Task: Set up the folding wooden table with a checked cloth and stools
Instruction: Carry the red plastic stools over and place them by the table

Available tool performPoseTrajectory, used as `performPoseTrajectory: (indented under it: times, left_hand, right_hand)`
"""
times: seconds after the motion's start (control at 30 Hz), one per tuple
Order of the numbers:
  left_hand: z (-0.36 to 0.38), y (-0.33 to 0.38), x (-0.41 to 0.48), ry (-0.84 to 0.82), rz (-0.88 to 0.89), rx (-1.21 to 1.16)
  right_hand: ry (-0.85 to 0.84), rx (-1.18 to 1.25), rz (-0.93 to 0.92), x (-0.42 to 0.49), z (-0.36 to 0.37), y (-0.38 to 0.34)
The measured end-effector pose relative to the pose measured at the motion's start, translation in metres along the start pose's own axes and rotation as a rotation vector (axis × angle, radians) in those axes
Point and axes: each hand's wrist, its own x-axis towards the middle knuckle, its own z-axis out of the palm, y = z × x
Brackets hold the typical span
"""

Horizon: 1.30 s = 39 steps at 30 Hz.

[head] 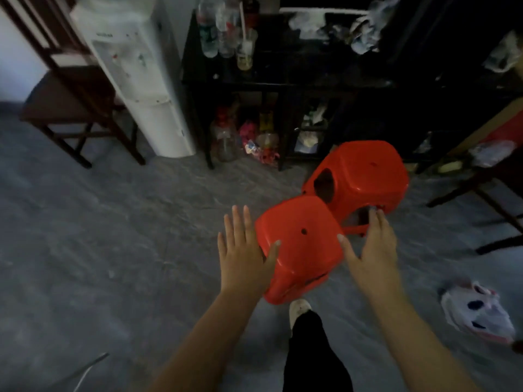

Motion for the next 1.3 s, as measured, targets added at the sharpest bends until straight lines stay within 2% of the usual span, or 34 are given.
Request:
performPoseTrajectory:
  times: [0.1, 0.27, 0.47, 0.7, 0.87, 1.03, 1.17, 1.3]
  left_hand:
    - [0.067, 0.012, 0.034, 0.027, -0.157, -0.073]
    - [0.169, 0.012, 0.075, -0.064, -0.374, -0.099]
    - [0.258, -0.005, 0.114, -0.183, -0.486, -0.109]
    - [0.330, -0.030, 0.136, -0.241, -0.575, -0.178]
    - [0.346, -0.035, 0.137, -0.204, -0.639, -0.372]
    - [0.338, -0.046, 0.135, -0.169, -0.659, -0.447]
    - [0.308, -0.088, 0.126, -0.118, -0.691, -0.544]
    - [0.260, -0.156, 0.104, -0.043, -0.730, -0.583]
  right_hand:
    - [-0.078, -0.024, -0.013, 0.075, 0.035, 0.041]
    - [-0.198, -0.055, -0.037, 0.163, 0.107, 0.102]
    - [-0.354, -0.121, -0.008, 0.212, 0.199, 0.166]
    - [-0.432, -0.127, 0.055, 0.234, 0.267, 0.208]
    - [-0.434, -0.047, 0.112, 0.235, 0.288, 0.216]
    - [-0.418, -0.072, 0.101, 0.233, 0.285, 0.200]
    - [-0.413, -0.095, 0.031, 0.218, 0.291, 0.147]
    - [-0.431, -0.113, -0.082, 0.192, 0.312, 0.057]
